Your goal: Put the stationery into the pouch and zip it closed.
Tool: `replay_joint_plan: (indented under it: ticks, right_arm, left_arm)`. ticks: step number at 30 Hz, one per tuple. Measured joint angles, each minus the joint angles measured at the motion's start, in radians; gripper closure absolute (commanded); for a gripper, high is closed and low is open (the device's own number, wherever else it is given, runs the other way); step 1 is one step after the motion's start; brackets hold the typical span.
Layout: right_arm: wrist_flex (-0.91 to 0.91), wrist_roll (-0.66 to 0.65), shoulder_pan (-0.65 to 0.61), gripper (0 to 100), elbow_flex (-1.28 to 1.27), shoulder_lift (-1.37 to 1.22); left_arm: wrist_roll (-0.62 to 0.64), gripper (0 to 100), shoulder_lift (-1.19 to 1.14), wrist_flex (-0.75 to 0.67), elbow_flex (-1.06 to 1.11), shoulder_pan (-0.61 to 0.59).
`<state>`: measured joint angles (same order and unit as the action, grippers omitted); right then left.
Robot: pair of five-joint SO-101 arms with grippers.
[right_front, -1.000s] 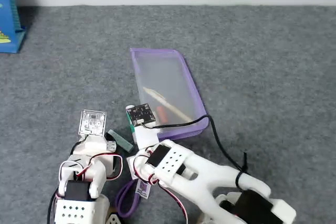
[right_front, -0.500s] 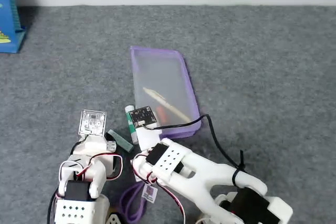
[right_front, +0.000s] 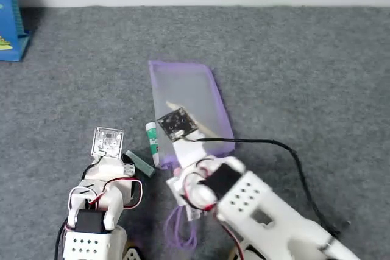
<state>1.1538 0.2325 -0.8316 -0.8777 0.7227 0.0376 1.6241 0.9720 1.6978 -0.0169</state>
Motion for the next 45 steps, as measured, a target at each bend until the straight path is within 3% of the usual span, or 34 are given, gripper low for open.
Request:
replay_joint_plan:
  ticks: [7, 12, 24, 27, 34, 41, 45]
  right_arm:
    - [0.005, -0.275, 0.089, 99.1, -0.002, 0.068]
    - [0.005, -0.396, 0.127, 99.1, -0.002, 0.068]
    - [0.005, -0.419, 0.161, 99.1, -0.002, 0.068]
    - [0.005, -0.419, 0.180, 99.1, -0.002, 0.068]
    - [0.005, -0.420, 0.199, 99.1, -0.002, 0.068]
    - [-0.043, -0.420, 0.199, 99.1, -0.002, 0.068]
    - [-0.083, -0.379, 0.199, 99.1, -0.002, 0.068]
  left_arm:
    - [0.000, 99, 0.000, 0.000, 0.000, 0.000]
    - [0.000, 99, 0.000, 0.000, 0.000, 0.000]
    - [0.000, 99, 0.000, 0.002, 0.000, 0.000]
    - [-0.003, 99, 0.000, 0.068, 0.000, 0.009]
    - [-0.163, 99, 0.002, 0.210, -0.074, 0.012]
    - [-0.069, 98, 0.049, 0.215, -0.173, 0.012]
    - [-0.021, 90, 0.152, 0.276, -0.189, 0.063]
